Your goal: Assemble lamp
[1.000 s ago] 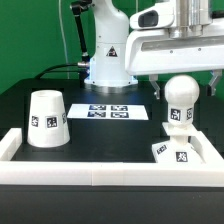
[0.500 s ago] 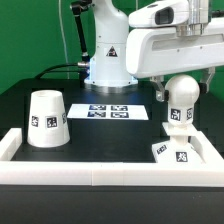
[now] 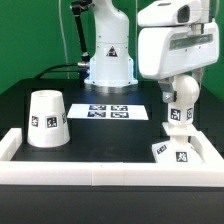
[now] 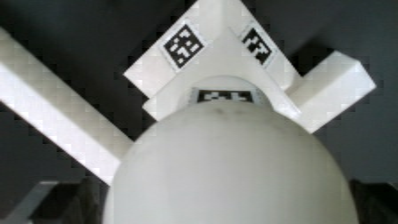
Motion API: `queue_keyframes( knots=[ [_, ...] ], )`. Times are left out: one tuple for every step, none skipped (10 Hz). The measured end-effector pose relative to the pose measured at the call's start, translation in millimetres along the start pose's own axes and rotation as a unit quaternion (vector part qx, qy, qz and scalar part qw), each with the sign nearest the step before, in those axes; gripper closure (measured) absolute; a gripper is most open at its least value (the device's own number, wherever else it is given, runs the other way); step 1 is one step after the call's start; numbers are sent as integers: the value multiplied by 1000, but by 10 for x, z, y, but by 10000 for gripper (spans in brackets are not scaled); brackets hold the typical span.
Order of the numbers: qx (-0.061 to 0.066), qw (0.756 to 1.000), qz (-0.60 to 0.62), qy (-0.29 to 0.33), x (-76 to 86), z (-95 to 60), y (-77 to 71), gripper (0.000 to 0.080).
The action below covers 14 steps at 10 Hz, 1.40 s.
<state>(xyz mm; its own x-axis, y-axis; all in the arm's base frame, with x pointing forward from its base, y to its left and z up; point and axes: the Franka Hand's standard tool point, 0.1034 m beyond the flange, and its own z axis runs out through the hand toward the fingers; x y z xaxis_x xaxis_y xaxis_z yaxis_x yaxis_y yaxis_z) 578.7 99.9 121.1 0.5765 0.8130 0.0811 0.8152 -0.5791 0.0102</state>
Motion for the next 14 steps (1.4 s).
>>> queue_keyframes(
  knots=[
    [-2,999,-47,-4,3,0,2,101],
    [-5,998,-69,-7,14,-1,-6,101],
    [-7,993,-115,-11,18,0,-10,101],
    [-7,989,-150,-13,17,7,-13,101],
    [-10,979,-204,-21,8,26,-13,101],
    [-13,972,-233,-25,6,35,-9,101],
    [-15,968,-251,-25,4,35,1,101],
    [-18,958,-285,-28,-11,31,24,101],
    [-18,952,-303,-30,-28,30,39,101],
    [-18,952,-305,-32,-36,32,46,209],
    [-19,955,-293,-31,-38,32,48,223],
    [-19,958,-284,-31,-40,32,49,223],
    [-19,958,-283,-31,-45,31,54,223],
    [-20,969,-244,-31,-57,32,62,223]
  ],
)
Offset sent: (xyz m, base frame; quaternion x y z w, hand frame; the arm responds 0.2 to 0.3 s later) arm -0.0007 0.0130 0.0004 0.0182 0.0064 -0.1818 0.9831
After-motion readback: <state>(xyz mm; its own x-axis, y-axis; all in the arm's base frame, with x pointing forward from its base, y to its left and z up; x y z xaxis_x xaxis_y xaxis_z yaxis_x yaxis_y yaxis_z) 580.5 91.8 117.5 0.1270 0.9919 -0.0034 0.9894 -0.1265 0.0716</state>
